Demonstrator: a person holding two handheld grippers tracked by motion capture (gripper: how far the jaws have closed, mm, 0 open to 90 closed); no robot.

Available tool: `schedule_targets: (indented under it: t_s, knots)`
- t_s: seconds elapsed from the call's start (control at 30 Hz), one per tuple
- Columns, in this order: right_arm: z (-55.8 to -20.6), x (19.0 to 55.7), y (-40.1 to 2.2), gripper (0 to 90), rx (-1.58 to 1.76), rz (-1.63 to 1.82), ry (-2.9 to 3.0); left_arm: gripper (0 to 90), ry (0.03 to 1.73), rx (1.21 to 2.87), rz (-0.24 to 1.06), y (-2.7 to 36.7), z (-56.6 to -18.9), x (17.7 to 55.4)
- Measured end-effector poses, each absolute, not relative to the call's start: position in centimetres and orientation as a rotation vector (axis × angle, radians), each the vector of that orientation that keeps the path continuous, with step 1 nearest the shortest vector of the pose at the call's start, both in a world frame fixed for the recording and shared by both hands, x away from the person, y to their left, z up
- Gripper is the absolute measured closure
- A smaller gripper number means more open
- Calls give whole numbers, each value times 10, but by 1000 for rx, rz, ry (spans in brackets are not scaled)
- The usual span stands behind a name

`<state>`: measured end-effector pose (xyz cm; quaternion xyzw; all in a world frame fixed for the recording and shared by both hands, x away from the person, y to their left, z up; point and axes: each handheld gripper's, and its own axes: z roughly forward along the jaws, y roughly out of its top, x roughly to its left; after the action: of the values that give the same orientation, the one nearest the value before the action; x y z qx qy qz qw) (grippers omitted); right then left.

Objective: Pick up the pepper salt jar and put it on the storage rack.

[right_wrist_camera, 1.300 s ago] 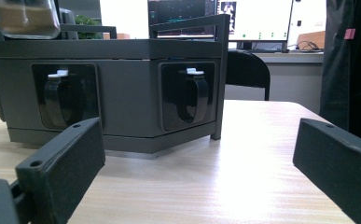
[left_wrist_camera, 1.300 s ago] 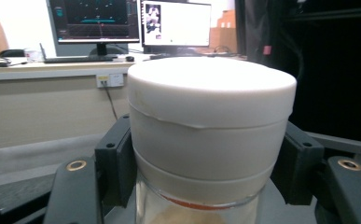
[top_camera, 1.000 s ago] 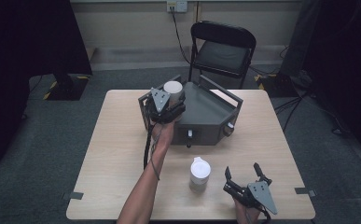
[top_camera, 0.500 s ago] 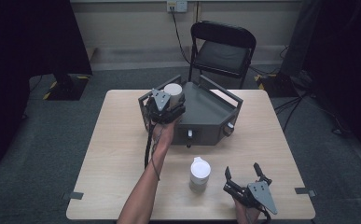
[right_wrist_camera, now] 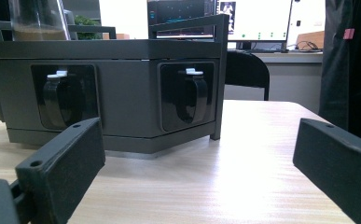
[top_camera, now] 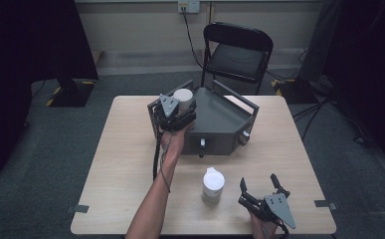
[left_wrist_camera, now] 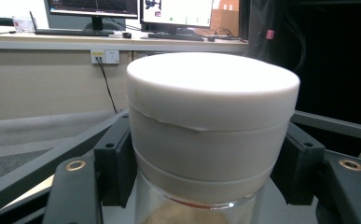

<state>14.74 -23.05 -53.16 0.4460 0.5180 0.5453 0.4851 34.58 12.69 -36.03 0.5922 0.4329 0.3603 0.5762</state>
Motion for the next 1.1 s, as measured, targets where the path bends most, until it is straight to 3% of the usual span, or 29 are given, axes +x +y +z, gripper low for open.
schedule_targets:
  t_s: [0.2,0.73,1.1]
  knots:
    - [-532,147,-230,6,1085,1326,1261,328,1007,1369,836,128,-364,348]
    - [-532,147,-231,6,1084,1328,1264,0,982,1329,816,137,-363,352]
    - [-531,148,-231,6,1082,1330,1267,0,946,1293,871,146,-361,339]
